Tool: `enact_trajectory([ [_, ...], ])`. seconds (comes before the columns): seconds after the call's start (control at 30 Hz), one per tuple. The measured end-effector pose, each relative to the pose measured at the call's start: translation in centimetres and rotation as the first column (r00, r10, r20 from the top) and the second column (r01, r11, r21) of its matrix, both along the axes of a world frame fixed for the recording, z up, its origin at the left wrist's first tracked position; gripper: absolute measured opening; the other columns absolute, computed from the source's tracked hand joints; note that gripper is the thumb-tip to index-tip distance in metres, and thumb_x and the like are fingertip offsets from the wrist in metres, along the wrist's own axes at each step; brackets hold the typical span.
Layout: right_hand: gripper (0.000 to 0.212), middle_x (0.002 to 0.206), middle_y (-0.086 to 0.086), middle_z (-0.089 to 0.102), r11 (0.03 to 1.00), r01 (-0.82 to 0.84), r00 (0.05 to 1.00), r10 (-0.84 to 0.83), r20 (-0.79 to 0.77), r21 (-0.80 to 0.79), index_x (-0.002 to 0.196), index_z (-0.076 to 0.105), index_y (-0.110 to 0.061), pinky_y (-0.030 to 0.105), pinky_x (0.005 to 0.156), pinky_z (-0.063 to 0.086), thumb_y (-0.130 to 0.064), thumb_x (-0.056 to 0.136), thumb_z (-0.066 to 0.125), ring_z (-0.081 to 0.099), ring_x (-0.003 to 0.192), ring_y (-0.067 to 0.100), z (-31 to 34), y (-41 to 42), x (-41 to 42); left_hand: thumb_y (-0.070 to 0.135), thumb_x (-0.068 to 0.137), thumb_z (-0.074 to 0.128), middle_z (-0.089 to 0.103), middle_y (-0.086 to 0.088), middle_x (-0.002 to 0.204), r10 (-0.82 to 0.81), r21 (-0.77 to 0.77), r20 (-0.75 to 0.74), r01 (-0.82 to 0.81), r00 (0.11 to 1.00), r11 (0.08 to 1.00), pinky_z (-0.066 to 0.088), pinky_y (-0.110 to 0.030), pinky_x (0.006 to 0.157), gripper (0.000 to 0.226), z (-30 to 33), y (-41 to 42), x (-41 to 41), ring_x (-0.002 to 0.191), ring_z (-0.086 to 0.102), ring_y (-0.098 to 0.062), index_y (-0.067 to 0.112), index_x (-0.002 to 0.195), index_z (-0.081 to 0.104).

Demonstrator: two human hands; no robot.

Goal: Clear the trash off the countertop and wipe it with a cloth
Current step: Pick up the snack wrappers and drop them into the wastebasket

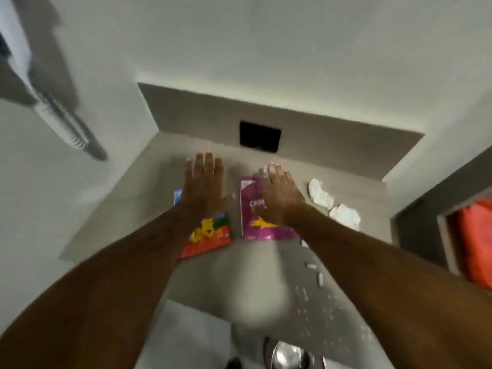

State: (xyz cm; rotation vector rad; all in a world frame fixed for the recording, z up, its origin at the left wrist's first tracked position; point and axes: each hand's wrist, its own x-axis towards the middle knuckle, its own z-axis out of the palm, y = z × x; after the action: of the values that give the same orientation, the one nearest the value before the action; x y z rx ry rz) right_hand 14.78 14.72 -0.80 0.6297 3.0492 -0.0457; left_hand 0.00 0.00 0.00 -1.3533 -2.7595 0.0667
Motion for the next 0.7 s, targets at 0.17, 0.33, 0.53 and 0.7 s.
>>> enact_trajectory([
  [0.17, 0.117, 0.152, 0.025, 0.036, 0.985, -0.095, 0.959, 0.130, 0.253, -0.145, 0.156, 0.015, -0.027, 0.055, 0.105, 0.038, -0.060, 0.063, 0.078, 0.041, 0.132, 0.047, -4.2, 1.1, -2.5, 0.060, 0.081, 0.062, 0.000, -0.028, 0.161, 0.195, -0.380, 0.384, -0.038, 0.902, 0.924, 0.004, -0.062, 0.119, 0.099, -6.8, -2.2, -2.0, 0.148, -0.005, -0.049, 0.019, 0.154, 0.008],
  [0.33, 0.084, 0.126, 0.017, 0.049, 0.977, -0.072, 0.954, 0.126, 0.271, -0.200, 0.141, 0.039, -0.041, 0.036, 0.076, 0.047, -0.044, 0.068, 0.081, 0.060, 0.099, 0.035, -4.9, 0.9, -5.3, 0.028, 0.076, 0.075, 0.051, -0.020, 0.138, 0.002, -0.083, 0.412, 0.036, 0.911, 0.996, 0.042, -0.040, 0.110, 0.069, -5.7, -3.2, -3.4, 0.127, 0.050, -0.037, 0.019, 0.140, 0.051],
  [0.53, 0.050, 0.128, 0.011, 0.049, 0.911, 0.037, 0.999, -0.039, 0.005, -0.410, 0.134, 0.048, -0.031, 0.035, 0.071, 0.043, -0.030, 0.086, 0.064, 0.059, 0.101, 0.034, -5.0, -3.4, -3.4, 0.009, 0.077, 0.057, 0.064, -0.029, 0.105, -0.108, 0.183, 0.344, 0.047, 0.933, 0.982, 0.047, -0.041, 0.088, 0.029, -3.3, -4.6, -3.3, 0.099, 0.062, -0.042, -0.004, 0.097, 0.073],
  [0.7, 0.024, 0.111, 0.012, 0.063, 0.829, 0.016, 0.834, -0.319, -0.451, -0.559, 0.084, 0.071, -0.010, 0.027, 0.079, 0.048, 0.002, 0.072, 0.054, 0.062, 0.099, 0.029, 0.2, -7.6, 5.2, -0.007, 0.077, 0.065, 0.069, -0.024, 0.093, 0.019, 0.551, 0.418, -0.271, 0.908, 0.789, 0.052, -0.041, 0.083, 0.011, 1.0, -6.0, 3.4, 0.090, 0.066, -0.037, -0.004, 0.085, 0.071],
])
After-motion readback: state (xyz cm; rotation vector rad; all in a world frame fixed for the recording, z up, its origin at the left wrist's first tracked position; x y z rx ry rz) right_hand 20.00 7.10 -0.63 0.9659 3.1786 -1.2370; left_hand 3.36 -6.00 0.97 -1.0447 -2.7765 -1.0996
